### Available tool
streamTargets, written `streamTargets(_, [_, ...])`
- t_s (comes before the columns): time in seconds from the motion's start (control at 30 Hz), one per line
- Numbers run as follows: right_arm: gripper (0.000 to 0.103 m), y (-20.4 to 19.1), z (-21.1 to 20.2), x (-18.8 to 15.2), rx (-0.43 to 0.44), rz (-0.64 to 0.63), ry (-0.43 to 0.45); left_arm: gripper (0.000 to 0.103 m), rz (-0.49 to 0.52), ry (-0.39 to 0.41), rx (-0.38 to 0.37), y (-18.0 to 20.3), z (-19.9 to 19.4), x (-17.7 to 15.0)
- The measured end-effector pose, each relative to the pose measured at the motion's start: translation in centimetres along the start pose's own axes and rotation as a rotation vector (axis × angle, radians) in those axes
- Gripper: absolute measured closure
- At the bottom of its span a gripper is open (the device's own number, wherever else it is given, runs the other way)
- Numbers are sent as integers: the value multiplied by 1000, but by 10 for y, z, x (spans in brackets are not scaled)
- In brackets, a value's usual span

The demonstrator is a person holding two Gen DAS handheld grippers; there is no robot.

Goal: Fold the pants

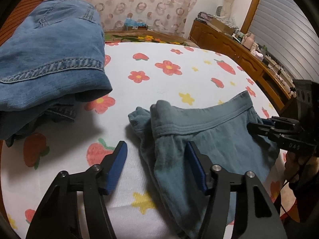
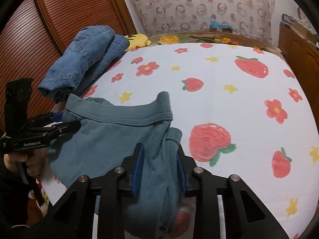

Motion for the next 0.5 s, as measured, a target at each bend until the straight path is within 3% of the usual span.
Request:
streamTargets(0.03, [88, -2, 1, -1, 9, -7, -1, 44, -6, 1, -6, 0, 1, 1])
streamTargets(0.23, [89, -3, 1, -3, 2, -34, 11, 44, -48, 3, -26, -5, 7, 9])
streamTargets(0.4, [89, -9, 0, -6, -45, -87, 29, 67, -58, 7, -69, 1, 10, 9])
streamTargets(0.5, [89, -15, 0, -7, -79, -132, 40, 69, -66, 11, -78, 2, 10, 9])
Point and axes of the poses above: each gripper's, at about its wrist camera, not at the fingertips, and z roughly the way its jaws point, y to its right, x to its top, the point moved 7 cm from there along z, roughly the way its jaws point, and after that the axes turned 8 degrees about y, right-handed, at the moved point
